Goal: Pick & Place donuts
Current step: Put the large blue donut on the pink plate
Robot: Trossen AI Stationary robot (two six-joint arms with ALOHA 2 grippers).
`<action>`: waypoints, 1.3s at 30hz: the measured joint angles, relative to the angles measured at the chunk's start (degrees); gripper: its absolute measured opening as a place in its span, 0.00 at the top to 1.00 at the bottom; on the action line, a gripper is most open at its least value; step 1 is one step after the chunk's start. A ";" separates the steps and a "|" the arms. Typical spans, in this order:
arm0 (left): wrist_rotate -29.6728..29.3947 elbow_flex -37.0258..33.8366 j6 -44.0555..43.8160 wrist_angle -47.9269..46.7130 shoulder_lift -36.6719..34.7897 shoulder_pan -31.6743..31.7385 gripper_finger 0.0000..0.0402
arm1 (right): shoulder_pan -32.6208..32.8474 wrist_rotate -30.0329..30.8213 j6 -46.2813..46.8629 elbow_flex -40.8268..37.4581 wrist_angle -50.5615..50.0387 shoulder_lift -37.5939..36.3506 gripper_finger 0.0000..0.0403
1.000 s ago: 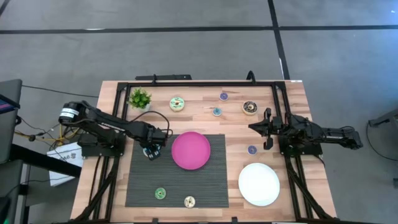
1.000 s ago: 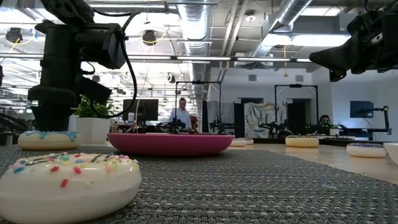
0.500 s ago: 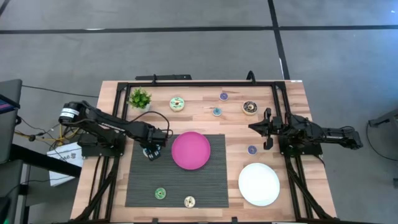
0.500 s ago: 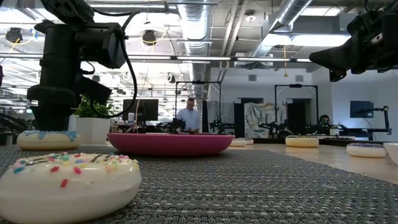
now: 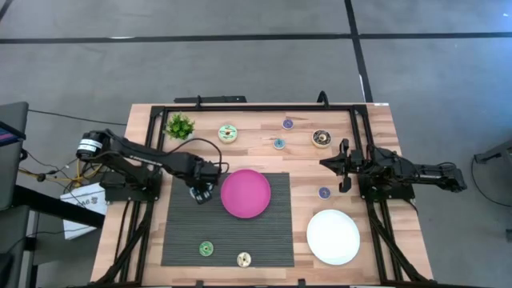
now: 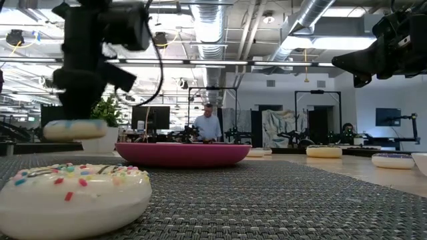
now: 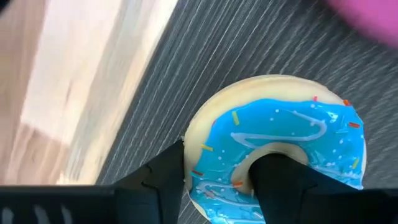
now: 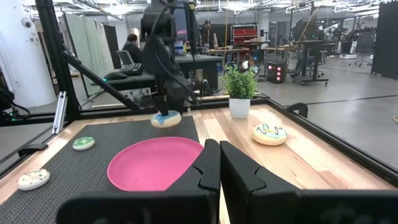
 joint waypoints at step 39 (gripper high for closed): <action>-1.78 34.02 19.82 0.99 28.86 6.35 0.60 | 0.00 0.04 0.00 -0.02 0.13 0.00 1.00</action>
